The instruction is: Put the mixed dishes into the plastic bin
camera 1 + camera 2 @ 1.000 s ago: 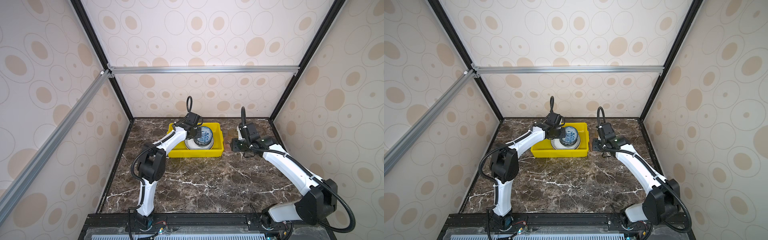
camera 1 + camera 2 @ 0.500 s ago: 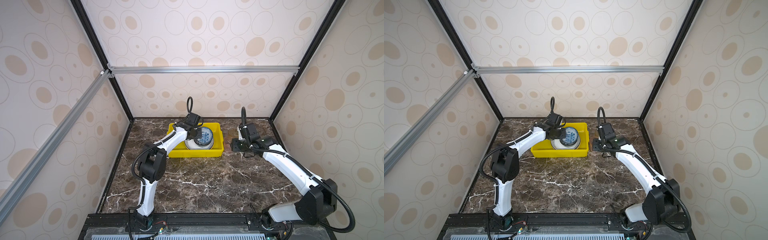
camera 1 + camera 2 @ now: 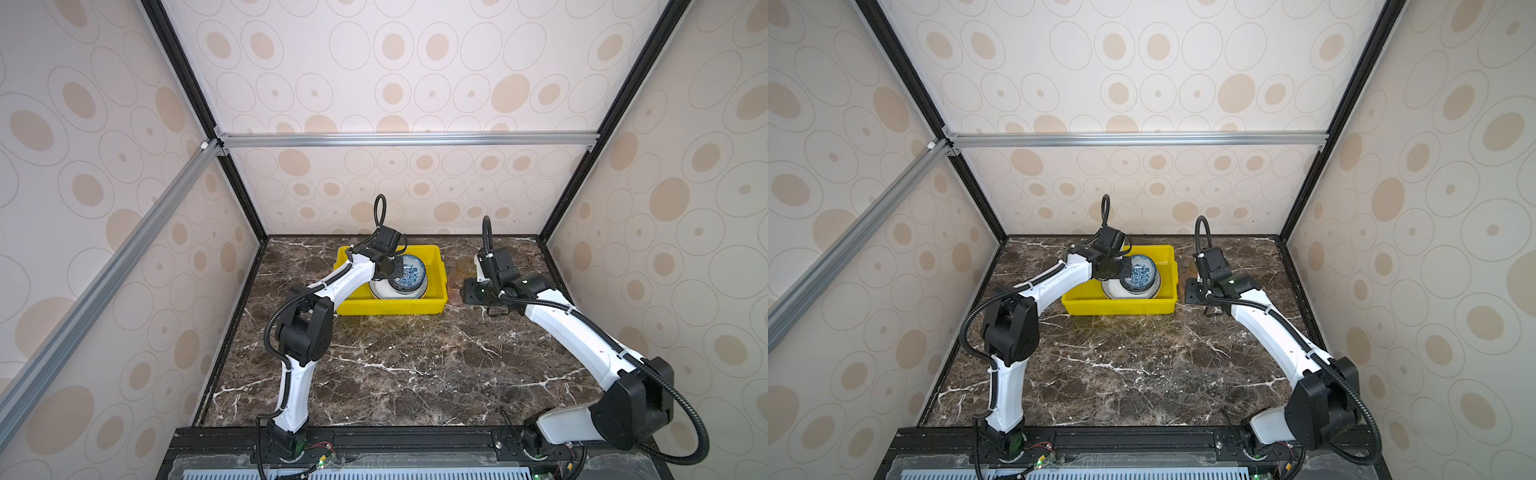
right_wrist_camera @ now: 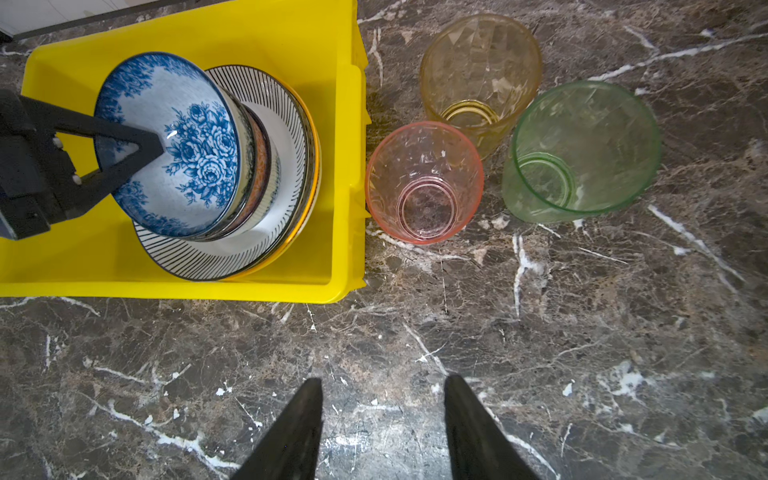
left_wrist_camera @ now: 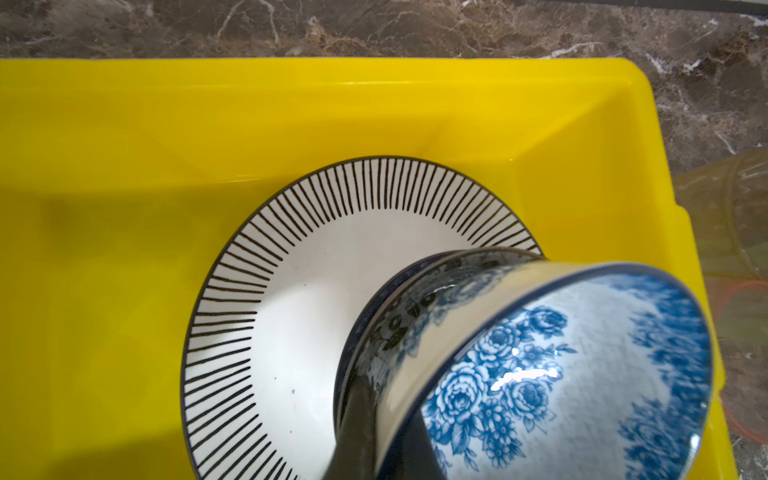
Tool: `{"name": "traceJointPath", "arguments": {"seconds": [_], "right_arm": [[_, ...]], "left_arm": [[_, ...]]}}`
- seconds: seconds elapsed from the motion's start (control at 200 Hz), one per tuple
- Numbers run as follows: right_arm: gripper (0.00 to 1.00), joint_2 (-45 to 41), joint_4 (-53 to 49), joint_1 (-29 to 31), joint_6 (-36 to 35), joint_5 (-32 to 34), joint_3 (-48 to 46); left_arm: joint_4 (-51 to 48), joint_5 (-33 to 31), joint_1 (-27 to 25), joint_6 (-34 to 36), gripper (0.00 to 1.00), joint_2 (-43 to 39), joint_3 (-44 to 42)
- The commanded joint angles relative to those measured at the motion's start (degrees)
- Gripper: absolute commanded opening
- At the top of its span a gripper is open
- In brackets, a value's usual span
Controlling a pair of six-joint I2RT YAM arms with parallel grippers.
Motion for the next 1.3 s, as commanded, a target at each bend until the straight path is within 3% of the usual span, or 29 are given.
{"name": "traceJointPath", "arguments": {"seconds": [0.0, 1.296], "right_arm": [[0.50, -0.9, 0.3, -0.2, 0.7, -0.5, -0.5], [0.51, -1.9, -0.4, -0.2, 2.9, -3.0, 0.2]], "left_arm": [[0.3, -0.9, -0.4, -0.8, 0.01, -0.7, 0.6], [2.8, -1.9, -0.7, -1.2, 0.06, -6.8, -9.0]]}}
